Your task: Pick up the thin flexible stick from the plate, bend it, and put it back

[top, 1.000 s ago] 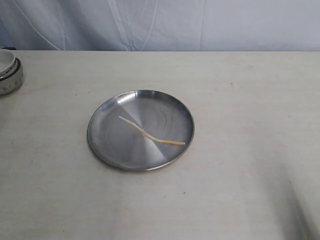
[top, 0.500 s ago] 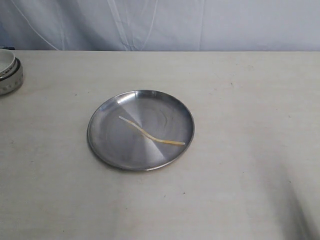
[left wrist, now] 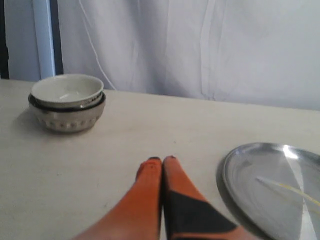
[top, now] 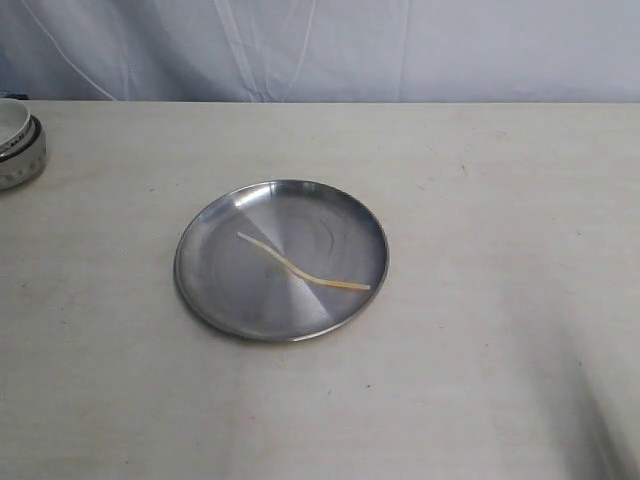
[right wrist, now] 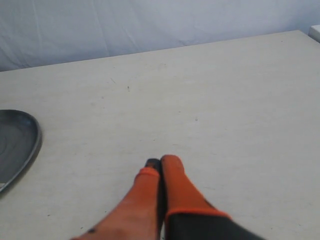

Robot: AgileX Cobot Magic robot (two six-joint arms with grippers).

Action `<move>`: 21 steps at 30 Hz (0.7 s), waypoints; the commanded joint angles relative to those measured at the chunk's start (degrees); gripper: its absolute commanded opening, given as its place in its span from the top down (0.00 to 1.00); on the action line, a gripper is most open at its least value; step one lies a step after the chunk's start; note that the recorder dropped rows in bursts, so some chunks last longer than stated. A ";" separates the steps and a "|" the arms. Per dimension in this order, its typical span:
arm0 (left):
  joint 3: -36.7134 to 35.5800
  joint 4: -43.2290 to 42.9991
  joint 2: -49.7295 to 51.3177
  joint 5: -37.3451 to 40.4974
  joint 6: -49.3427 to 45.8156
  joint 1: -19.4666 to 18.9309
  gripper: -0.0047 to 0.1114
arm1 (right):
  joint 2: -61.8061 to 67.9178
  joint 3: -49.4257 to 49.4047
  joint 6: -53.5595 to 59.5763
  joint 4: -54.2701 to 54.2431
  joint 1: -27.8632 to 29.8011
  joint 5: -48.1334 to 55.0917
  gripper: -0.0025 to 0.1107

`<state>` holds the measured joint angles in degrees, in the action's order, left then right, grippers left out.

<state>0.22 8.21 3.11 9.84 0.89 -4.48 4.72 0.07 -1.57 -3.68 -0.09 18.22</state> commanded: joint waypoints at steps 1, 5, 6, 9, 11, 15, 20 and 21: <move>-0.22 -0.14 -0.51 3.80 0.74 -0.01 0.96 | -0.19 -0.07 0.01 0.16 -0.06 -0.51 0.98; -0.22 -0.28 -0.51 2.92 0.49 -0.01 0.96 | -0.19 -0.07 0.01 0.16 -0.06 -0.51 0.98; -0.22 -0.28 -0.51 2.92 0.49 -0.01 0.96 | -0.19 -0.07 0.01 0.16 -0.06 -0.51 0.98; -0.22 -0.28 -0.51 1.91 0.49 -0.01 0.96 | -0.19 -0.07 0.01 0.16 -0.06 -0.51 0.98; -0.22 -0.70 -0.51 1.65 0.49 -0.01 0.96 | -0.19 -0.07 0.01 0.16 -0.06 -0.51 0.98; -0.22 -2.11 -0.51 1.65 0.49 -0.01 0.96 | -0.19 -0.07 0.01 0.16 -0.06 -0.51 0.98; -0.22 -2.11 -0.51 1.65 0.49 -0.01 0.96 | -0.19 -0.07 0.01 0.16 -0.06 -0.51 0.98; -0.22 -2.11 -0.51 1.65 0.49 -0.01 0.96 | -0.19 -0.07 0.01 0.16 -0.06 -0.51 0.98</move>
<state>0.22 6.16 3.11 12.02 1.25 -4.48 4.72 0.07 -1.57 -3.68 -0.09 18.22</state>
